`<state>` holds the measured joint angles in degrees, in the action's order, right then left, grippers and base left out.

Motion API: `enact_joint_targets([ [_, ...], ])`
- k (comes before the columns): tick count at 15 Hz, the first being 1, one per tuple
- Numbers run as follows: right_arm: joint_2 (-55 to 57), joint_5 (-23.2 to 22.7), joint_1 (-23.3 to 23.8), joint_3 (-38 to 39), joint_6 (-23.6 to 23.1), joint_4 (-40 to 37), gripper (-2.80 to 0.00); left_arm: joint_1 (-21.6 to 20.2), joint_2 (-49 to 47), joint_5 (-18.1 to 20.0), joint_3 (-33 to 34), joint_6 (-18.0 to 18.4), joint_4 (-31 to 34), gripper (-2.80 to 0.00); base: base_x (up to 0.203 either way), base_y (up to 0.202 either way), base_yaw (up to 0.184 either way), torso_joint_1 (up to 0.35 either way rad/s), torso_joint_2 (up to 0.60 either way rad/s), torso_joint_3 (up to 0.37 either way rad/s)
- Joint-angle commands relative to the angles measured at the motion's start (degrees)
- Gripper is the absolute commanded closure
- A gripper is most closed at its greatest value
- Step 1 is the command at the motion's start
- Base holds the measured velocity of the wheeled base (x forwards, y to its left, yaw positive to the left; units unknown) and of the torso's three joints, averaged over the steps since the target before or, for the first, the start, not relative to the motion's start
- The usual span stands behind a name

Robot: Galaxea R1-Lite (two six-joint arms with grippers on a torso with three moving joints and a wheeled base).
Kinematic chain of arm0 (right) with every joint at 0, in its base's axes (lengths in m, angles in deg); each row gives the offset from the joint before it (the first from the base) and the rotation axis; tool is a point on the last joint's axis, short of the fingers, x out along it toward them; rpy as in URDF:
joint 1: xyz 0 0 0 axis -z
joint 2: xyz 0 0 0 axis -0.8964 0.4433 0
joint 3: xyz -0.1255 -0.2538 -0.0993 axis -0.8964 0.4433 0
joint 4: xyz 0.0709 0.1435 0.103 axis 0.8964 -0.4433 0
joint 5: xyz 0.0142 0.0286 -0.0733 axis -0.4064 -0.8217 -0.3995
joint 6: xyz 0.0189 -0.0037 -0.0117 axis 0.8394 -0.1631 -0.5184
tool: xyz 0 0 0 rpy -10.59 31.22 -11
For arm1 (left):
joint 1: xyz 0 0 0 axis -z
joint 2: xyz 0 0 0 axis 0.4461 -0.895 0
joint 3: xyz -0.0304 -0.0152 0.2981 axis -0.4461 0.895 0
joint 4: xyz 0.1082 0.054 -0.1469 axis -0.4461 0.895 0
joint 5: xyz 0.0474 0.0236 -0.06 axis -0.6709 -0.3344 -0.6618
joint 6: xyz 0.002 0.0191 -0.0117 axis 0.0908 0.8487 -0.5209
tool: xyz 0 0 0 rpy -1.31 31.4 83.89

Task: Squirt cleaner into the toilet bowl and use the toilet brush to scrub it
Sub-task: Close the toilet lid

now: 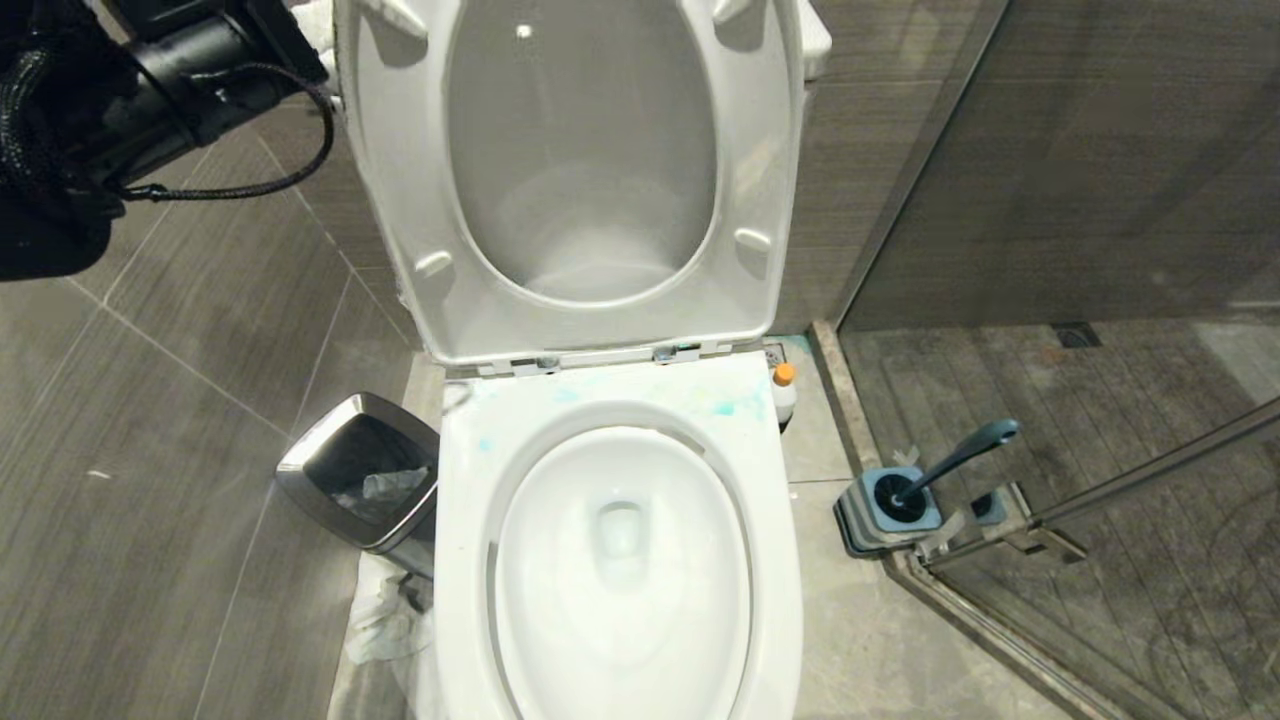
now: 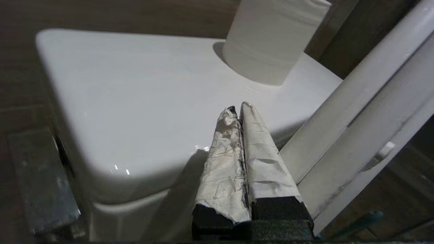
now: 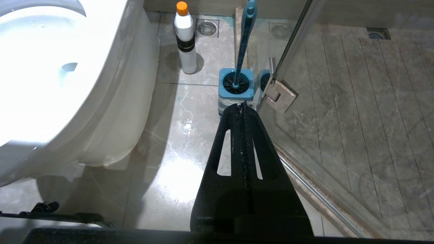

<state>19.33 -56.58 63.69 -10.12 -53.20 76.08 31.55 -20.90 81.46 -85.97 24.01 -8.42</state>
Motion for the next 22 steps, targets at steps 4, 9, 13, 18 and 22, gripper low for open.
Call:
enact_joint_targets([
  [4, 0.09, -0.04, 0.00, 0.01, -0.04, 0.03, 0.00, 2.28, 14.99, 2.44, 23.64, -0.76, 0.10, 0.00, 0.000, 0.000, 0.000, 0.000, 0.00, 0.000],
  [9, 0.09, 0.01, 0.00, 0.01, -0.04, 0.03, 0.00, 2.32, 27.56, 1.34, 39.69, -3.79, 0.65, 0.00, 0.000, 0.000, 0.000, 0.000, 0.00, 0.000],
  [13, 0.09, -0.04, 0.00, 0.01, -0.04, 0.03, 0.00, -1.41, 28.93, -1.62, 33.87, -6.69, 14.56, 0.00, 0.000, 0.000, 0.000, 0.000, 0.00, 0.000],
  [18, 0.09, -0.04, 0.00, 0.01, -0.04, 0.03, 0.00, -4.25, 29.67, -7.05, 24.26, -4.55, 36.07, 0.00, 0.000, 0.000, 0.000, 0.000, 0.00, 0.000],
  [22, 0.09, -0.04, 0.00, 0.01, -0.04, 0.03, 0.00, -8.06, 29.88, -17.68, 19.25, 8.08, 48.31, 0.00, 0.000, 0.000, 0.000, 0.000, 0.00, 0.000],
])
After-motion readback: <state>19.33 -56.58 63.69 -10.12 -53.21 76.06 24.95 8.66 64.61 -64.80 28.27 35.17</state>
